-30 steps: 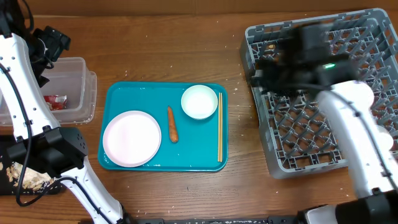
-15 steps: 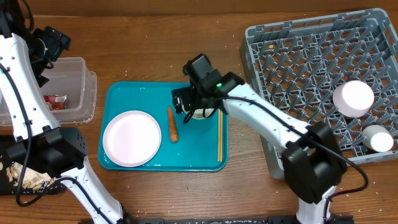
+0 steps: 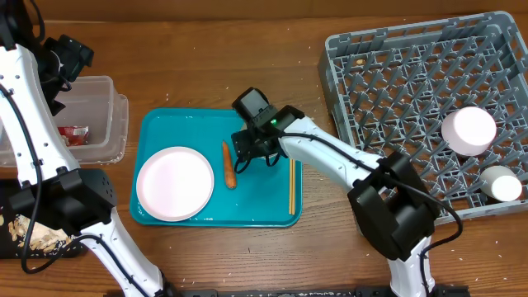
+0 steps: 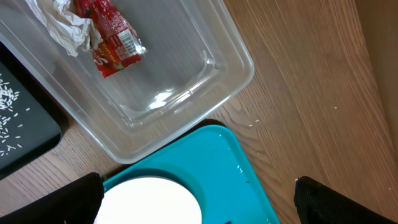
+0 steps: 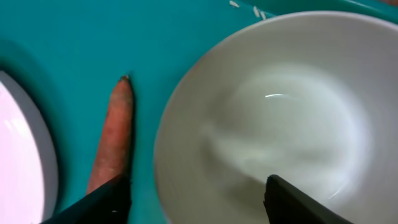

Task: Sort waste into correct bins and load items into the dishwasher

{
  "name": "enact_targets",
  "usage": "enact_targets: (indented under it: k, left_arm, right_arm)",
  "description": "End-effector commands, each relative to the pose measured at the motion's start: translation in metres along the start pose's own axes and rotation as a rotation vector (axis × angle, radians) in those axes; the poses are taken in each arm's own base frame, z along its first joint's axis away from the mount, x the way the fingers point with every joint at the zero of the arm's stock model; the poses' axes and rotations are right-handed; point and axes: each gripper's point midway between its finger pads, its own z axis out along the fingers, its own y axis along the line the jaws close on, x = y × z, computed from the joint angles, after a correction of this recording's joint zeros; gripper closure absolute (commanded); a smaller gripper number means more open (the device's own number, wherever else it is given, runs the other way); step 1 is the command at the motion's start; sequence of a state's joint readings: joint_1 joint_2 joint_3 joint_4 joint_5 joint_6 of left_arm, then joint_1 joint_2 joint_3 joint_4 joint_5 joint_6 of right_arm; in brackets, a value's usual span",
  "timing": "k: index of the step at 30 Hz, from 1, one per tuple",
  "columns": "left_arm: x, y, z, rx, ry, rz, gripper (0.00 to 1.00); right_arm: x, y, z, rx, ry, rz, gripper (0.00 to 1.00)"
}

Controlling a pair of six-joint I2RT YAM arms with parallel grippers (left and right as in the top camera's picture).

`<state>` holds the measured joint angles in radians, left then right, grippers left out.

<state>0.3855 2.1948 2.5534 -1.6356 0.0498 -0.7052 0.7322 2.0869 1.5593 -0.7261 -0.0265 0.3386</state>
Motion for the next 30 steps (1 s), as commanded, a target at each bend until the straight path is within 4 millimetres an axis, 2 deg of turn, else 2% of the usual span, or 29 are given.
enact_targets:
  k: [1,6,12,15,17,22,25,28,29,30]
  left_arm:
    - [0.002,-0.003,0.000,0.003,0.002,-0.007,0.00]
    - [0.002,-0.003,0.000,0.004,0.002,-0.007,0.00]
    - [0.002,-0.003,0.000,0.003,0.002,-0.007,0.00]
    - [0.002,-0.003,0.000,0.003,0.002,-0.007,0.00]
    - [0.002,-0.003,0.000,0.003,0.002,-0.007,0.00]
    - [0.002,-0.003,0.000,0.003,0.002,-0.007,0.00]
    - [0.002,-0.003,0.000,0.003,0.002,-0.007,0.00]
    - [0.002,-0.003,0.000,0.003,0.002,-0.007,0.00]
    - [0.002,-0.003,0.000,0.003,0.002,-0.007,0.00]
    - [0.002,-0.003,0.000,0.003,0.002,-0.007,0.00]
  right_arm:
    - [0.005,0.005,0.006,0.052,-0.011,-0.040,0.31]
    - [0.012,0.003,0.016,0.085,0.003,-0.019,0.38]
    - [0.014,0.000,0.018,0.102,0.014,-0.013,0.55]
    - [0.012,0.001,0.013,0.105,0.017,0.000,0.63]
    - [0.007,0.003,0.007,0.103,0.016,0.014,0.73]
    - [-0.008,0.009,-0.011,0.099,0.004,0.015,0.96]
    - [-0.016,0.015,-0.025,0.087,-0.001,0.016,0.96]
    - [-0.028,0.019,-0.049,0.079,-0.016,0.024,0.96]
    - [-0.040,0.017,-0.071,0.075,-0.039,0.056,0.96]
    - [-0.048,0.013,-0.085,0.071,-0.056,0.072,0.96]
